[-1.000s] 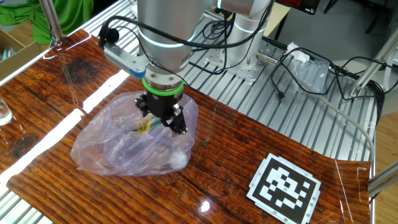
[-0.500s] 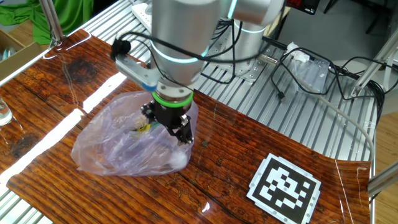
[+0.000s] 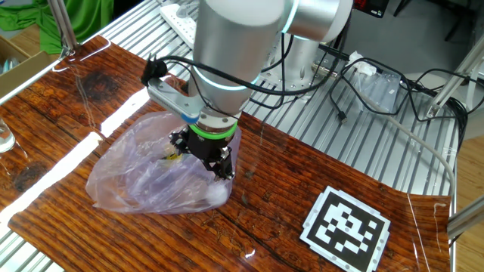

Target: Pick up a bag of things

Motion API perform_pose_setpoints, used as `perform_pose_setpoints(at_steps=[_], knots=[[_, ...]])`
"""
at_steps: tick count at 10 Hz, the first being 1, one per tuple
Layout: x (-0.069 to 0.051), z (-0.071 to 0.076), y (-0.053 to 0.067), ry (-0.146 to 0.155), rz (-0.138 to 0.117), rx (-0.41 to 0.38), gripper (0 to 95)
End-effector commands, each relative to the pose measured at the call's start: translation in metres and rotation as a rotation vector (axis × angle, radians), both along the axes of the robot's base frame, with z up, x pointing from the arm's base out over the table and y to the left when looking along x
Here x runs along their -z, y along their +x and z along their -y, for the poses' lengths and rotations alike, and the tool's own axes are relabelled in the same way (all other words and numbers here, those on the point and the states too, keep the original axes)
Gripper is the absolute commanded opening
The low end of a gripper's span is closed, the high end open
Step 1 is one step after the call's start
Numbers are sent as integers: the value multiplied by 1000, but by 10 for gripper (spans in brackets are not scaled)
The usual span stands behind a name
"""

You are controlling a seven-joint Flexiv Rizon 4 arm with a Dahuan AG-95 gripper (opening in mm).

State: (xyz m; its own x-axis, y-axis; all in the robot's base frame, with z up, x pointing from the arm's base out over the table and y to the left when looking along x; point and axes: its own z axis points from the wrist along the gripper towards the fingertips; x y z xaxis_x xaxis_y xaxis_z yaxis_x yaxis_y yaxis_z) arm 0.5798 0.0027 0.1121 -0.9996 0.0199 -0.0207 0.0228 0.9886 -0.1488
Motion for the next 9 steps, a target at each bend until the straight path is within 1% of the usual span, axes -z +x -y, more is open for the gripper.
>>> perform_pose_setpoints(at_steps=[1,7,9], knots=[[1,4,0,-44,3,-27,950],[8,27,0,-45,3,-60,950],[9,30,0,-47,-1,-72,950]])
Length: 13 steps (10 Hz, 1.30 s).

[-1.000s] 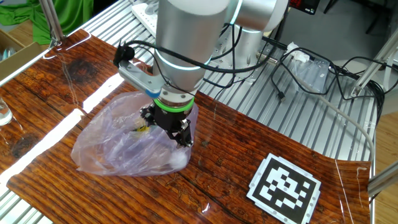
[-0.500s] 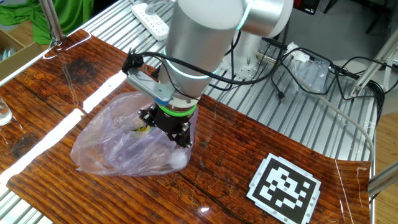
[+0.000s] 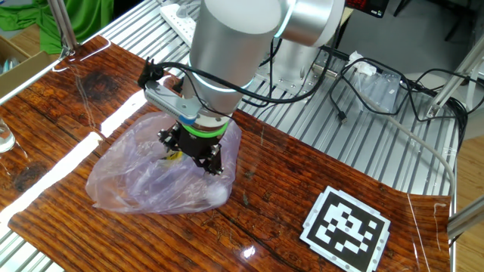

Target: Pick up a bag of things

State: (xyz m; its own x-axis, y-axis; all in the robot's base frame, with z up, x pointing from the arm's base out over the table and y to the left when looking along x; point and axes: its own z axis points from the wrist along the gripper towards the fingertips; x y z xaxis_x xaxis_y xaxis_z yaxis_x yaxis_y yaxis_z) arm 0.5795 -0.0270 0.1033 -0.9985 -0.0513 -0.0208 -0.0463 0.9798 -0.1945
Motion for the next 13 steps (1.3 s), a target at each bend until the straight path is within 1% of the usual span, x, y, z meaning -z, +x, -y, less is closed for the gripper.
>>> perform_pose_setpoints(at_steps=[1,6,7,9,10,11,12,13], knots=[[0,1,1,1,-5,-9,950],[3,9,0,2,-5,-21,950],[5,15,-2,5,-4,-28,950],[7,22,-3,11,-1,-27,950],[9,27,-5,39,-4,-17,950],[10,30,-5,84,-5,-5,950],[10,33,-6,95,-5,-8,950],[12,39,-9,95,-4,-16,950]])
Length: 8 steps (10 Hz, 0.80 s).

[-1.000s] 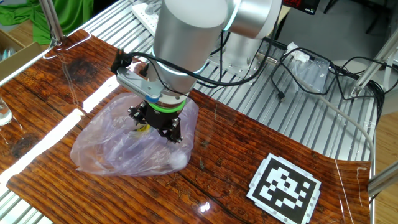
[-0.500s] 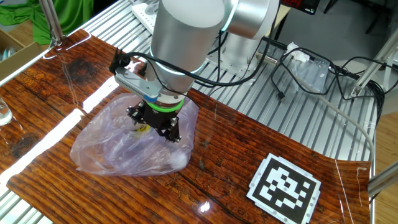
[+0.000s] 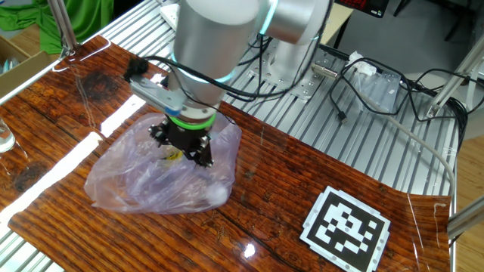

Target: Pick up a bag of things

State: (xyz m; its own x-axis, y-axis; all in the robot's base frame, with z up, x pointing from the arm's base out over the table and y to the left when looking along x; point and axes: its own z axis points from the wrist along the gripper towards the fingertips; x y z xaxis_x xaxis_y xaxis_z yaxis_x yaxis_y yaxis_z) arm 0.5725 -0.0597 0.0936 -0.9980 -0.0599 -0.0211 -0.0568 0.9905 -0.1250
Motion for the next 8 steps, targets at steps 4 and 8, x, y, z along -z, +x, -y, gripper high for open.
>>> perform_pose_setpoints(at_steps=[4,8], knots=[[12,10,-4,23,19,-8,950],[23,9,-6,74,28,3,950]])
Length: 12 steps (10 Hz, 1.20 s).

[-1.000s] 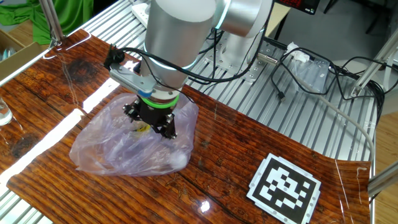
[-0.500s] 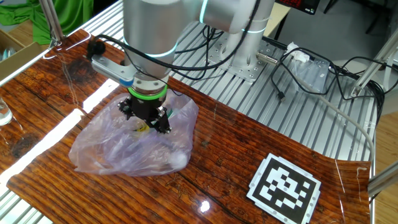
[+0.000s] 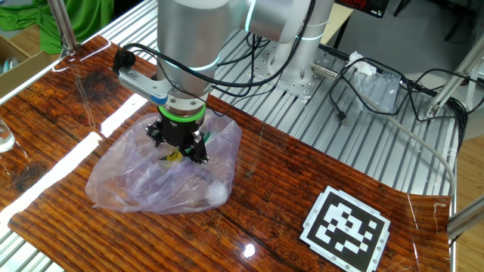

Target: Pick up a bag of things

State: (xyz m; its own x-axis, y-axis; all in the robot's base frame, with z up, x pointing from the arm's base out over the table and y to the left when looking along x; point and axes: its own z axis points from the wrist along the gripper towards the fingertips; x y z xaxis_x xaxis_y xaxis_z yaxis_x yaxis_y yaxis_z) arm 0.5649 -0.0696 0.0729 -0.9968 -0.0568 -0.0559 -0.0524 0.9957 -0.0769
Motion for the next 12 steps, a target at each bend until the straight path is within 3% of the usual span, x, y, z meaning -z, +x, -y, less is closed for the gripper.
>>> perform_pose_setpoints(at_steps=[1,2,3,4,5,12], knots=[[2,-1,1,28,-4,-3,950],[2,-1,1,28,-5,-1,760],[2,-1,1,27,-4,-8,760],[2,-1,1,26,-2,-16,190],[2,-1,1,20,3,-30,0],[0,-1,2,19,9,-36,0]])
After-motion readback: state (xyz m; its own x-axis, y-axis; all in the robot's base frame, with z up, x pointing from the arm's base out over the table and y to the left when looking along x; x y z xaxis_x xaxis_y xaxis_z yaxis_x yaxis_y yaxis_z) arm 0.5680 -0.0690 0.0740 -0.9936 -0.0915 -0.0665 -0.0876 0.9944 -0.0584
